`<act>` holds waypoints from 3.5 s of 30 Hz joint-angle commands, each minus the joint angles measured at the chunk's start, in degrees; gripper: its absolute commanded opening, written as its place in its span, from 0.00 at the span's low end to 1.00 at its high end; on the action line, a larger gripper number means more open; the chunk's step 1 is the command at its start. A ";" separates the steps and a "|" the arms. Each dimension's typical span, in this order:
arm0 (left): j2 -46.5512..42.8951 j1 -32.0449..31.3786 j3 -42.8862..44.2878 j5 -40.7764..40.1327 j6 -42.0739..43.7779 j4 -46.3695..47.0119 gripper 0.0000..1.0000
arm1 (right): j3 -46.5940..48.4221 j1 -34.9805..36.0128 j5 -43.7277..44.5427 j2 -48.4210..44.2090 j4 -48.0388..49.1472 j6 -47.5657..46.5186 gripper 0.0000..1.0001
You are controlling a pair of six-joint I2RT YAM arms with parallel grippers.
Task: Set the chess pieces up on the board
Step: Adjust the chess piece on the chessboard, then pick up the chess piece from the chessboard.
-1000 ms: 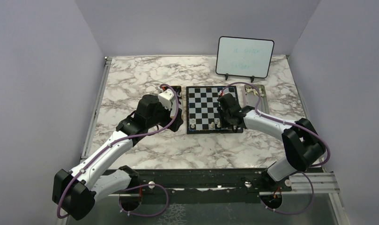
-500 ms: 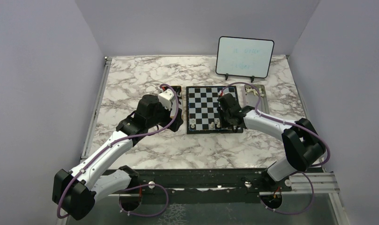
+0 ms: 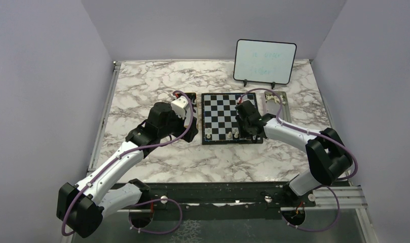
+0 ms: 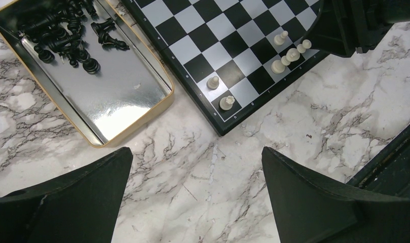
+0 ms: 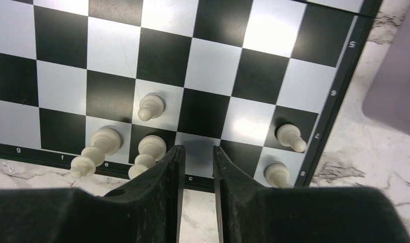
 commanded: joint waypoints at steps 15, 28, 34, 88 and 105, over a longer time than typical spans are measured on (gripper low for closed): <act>-0.51 0.15 0.19 -2.88 -0.04 -0.33 0.99 | 11.82 -12.67 6.76 -8.35 0.41 -7.66 0.34; -1.31 0.16 -0.74 0.35 -0.17 1.36 0.98 | 15.18 -33.15 -4.14 4.60 9.49 -11.35 0.21; -1.44 0.15 -0.92 1.46 -0.47 1.75 0.98 | 17.93 -34.74 -5.41 11.01 12.11 -11.08 0.28; -4.15 0.15 -1.51 -1.83 -1.13 2.27 0.96 | 3.90 -11.32 -15.35 -13.68 -2.69 -3.65 0.29; -5.74 0.10 -2.41 -4.95 -2.11 3.17 0.91 | -1.17 1.09 -6.44 -9.91 0.14 -2.89 0.38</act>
